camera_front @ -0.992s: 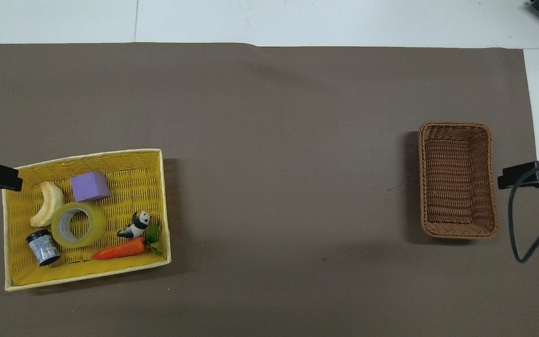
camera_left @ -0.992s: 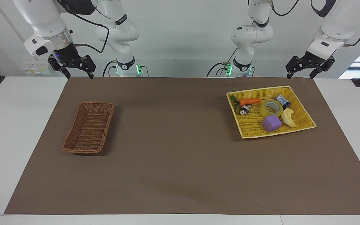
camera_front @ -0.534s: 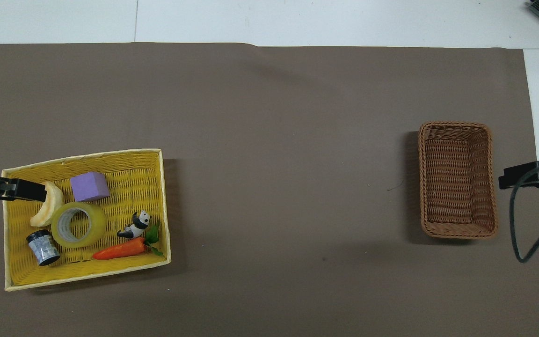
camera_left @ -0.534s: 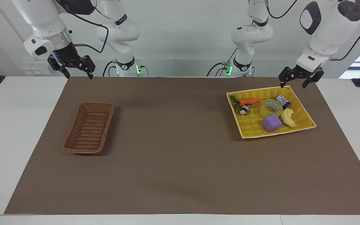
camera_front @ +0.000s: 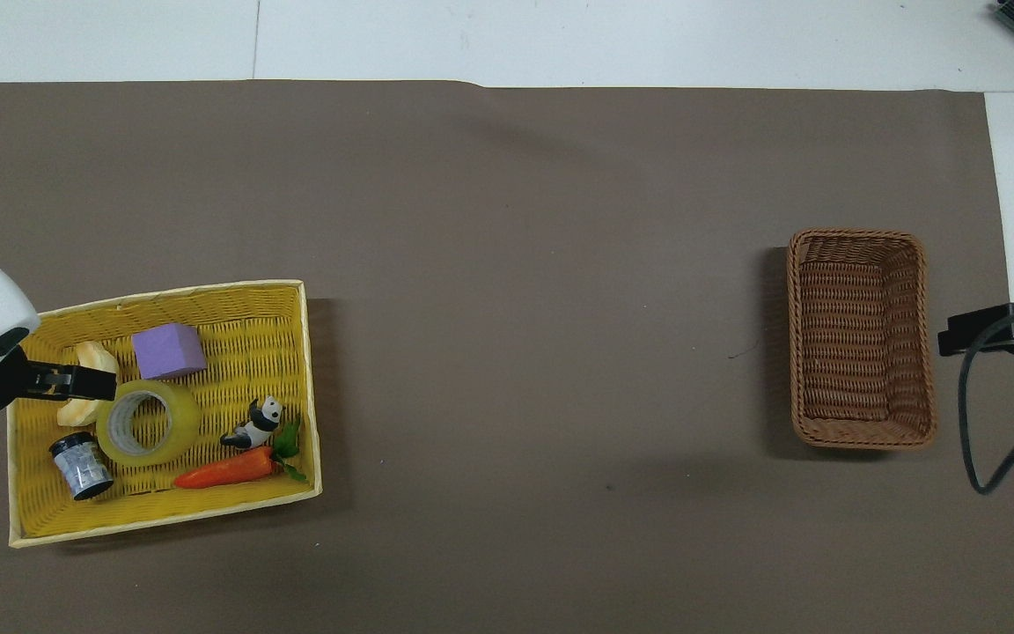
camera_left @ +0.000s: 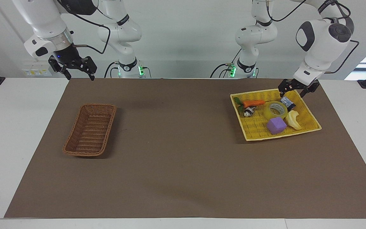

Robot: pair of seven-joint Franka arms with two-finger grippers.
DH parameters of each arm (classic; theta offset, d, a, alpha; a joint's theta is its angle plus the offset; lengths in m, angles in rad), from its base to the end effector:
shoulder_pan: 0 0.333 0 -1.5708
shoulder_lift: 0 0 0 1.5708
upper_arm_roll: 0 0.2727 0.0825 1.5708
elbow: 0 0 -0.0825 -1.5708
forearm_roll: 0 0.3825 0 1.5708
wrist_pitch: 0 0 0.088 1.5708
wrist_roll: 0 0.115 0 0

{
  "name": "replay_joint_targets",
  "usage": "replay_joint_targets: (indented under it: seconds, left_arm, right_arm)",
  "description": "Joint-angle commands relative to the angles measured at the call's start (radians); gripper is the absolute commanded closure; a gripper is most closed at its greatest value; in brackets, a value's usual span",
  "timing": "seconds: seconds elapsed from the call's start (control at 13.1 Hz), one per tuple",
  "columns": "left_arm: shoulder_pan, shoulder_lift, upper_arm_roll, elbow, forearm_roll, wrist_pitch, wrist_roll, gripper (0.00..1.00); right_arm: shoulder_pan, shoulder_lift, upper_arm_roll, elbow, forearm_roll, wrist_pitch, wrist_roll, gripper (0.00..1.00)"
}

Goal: Move tape to another basket
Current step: 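Reach the left gripper down into the yellow basket onto the tape roll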

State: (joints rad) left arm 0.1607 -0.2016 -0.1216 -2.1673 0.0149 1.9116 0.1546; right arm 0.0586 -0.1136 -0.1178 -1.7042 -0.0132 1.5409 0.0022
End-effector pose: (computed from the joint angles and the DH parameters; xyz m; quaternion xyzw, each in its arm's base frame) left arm 0.4924 0.0194 0.4254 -0.9977 0.0588 0.0295 0.0163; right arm 0.5163 -0.0349 0.5685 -0.9992 0.0302 0.0252 0.0008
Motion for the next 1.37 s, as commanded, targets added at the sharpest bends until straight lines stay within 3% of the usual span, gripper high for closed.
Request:
replay_joint_targets:
  seconds: [0.0,0.46,0.84,0.99,1.07,1.15,1.3]
  left_arm:
    - [0.017,-0.05,-0.007,-0.141,0.003,0.127,0.093,0.0]
    - [0.071,-0.036,-0.006,-0.371,0.003,0.423,0.135,0.0]
    - [0.099,-0.03,-0.006,-0.42,0.003,0.471,0.135,0.0]
    - [0.097,-0.024,-0.006,-0.479,0.003,0.562,0.134,0.0]
    - [0.097,-0.018,-0.006,-0.493,0.003,0.587,0.132,0.1]
    - [0.097,-0.018,-0.006,-0.494,0.003,0.587,0.128,0.31]
    - [0.097,-0.022,-0.006,-0.493,0.003,0.552,0.103,0.86]
  right_arm:
    - [-0.011,-0.024,0.001,-0.028,0.009,0.005,-0.021,0.0]
    - [-0.011,-0.024,0.001,-0.028,0.009,0.008,-0.021,0.0]
    - [-0.011,-0.026,0.001,-0.028,0.009,0.007,-0.021,0.0]
    - [-0.011,-0.026,0.001,-0.028,0.009,0.004,-0.021,0.0]
    - [-0.011,-0.026,0.001,-0.028,0.01,0.002,-0.021,0.0]
    - [-0.011,-0.026,0.001,-0.028,0.01,0.002,-0.021,0.0]
    - [-0.011,-0.026,0.001,-0.028,0.009,0.007,-0.021,0.0]
